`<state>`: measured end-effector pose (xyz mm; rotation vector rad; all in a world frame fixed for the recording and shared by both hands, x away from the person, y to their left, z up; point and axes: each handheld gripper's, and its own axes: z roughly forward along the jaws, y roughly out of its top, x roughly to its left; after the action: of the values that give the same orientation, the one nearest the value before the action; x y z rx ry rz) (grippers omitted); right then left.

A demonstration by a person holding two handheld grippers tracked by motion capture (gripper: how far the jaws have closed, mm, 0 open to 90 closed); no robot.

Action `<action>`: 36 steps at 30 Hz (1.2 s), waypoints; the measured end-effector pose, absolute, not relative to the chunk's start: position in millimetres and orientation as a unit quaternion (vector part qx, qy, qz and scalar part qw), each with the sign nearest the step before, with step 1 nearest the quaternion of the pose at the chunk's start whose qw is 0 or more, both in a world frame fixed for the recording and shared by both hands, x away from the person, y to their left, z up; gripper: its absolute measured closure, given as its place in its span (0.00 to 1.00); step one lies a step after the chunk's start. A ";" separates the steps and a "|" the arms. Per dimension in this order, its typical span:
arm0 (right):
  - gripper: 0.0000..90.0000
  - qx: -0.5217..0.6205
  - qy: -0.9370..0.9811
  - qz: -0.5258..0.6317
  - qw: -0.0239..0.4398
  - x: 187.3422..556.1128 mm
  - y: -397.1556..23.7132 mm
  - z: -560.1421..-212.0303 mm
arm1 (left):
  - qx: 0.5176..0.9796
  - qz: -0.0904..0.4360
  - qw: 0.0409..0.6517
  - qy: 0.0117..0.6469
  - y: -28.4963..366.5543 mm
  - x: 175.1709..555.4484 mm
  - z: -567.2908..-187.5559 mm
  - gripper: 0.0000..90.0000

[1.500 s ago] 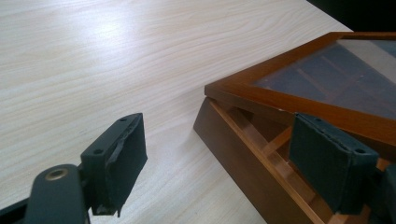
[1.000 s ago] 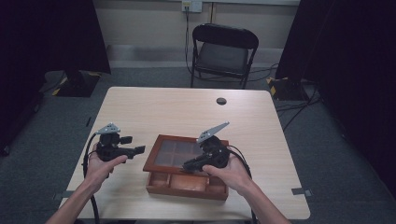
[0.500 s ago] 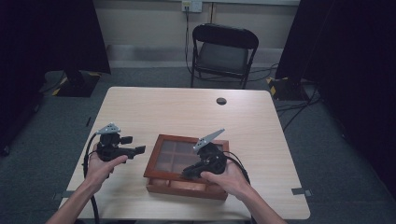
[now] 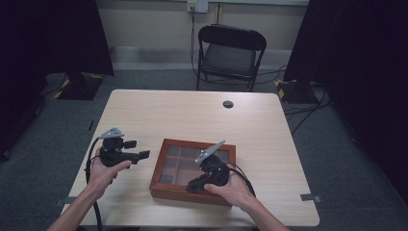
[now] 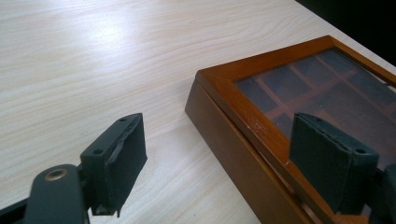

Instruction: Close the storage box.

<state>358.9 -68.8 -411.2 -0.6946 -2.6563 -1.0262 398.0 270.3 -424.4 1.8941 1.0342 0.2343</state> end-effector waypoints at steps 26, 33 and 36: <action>0.69 -0.284 -0.874 -0.389 0.065 364.0 -90.8 -412.4 | 0.783 0.087 0.445 0.425 266.7 401.2 -432.6 0.22; 0.40 -0.373 -0.826 -0.421 -0.012 377.6 -149.5 -400.8 | 0.780 0.086 0.426 0.451 274.1 406.7 -436.2 0.22; 0.33 -0.419 -0.807 -0.414 -0.039 382.6 -180.0 -404.8 | 0.784 0.088 0.417 0.452 276.9 409.2 -436.7 0.22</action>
<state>382.6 -180.0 -404.8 -1.3495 -2.6007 -1.3341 409.2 276.9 -436.7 1.9665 1.1338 0.2209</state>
